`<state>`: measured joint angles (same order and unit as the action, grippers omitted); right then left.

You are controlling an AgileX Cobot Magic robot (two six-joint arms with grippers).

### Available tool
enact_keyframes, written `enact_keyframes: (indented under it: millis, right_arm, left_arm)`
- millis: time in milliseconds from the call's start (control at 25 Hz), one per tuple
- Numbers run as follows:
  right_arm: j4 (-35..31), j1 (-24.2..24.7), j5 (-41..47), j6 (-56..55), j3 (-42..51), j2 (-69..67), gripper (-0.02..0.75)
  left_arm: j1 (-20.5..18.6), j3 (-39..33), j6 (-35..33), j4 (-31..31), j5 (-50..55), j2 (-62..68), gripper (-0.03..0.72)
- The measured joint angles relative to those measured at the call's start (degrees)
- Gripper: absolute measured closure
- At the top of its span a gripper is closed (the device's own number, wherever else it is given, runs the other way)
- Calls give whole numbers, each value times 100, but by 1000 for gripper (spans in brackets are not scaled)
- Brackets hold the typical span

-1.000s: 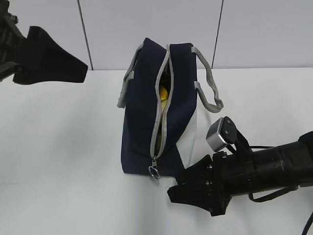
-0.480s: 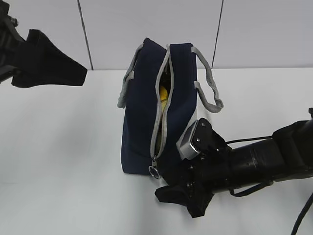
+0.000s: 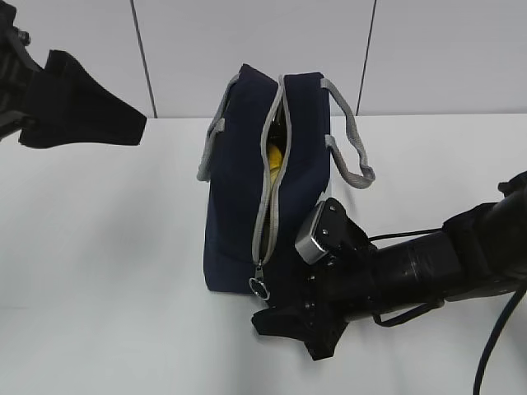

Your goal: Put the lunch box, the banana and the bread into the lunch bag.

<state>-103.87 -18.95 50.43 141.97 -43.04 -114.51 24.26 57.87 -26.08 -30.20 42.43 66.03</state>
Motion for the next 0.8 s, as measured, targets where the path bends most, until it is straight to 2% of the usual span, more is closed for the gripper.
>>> enact_keyframes:
  millis: [120,400,600,800]
  right_arm:
    - [0,0,38,0,-63,-12,440]
    - [0,0,27,-12,-142,-21,472]
    - [0,0,27,-12,-142,-21,556]
    - [0,0,5,-124,-142,-21,568]
  left_arm:
    - [0,0,0,5,6,0,254]
    - [0,0,0,7,23,0,254]
    - [0,0,0,12,34,0,254]
    - [0,0,0,12,38,0,254]
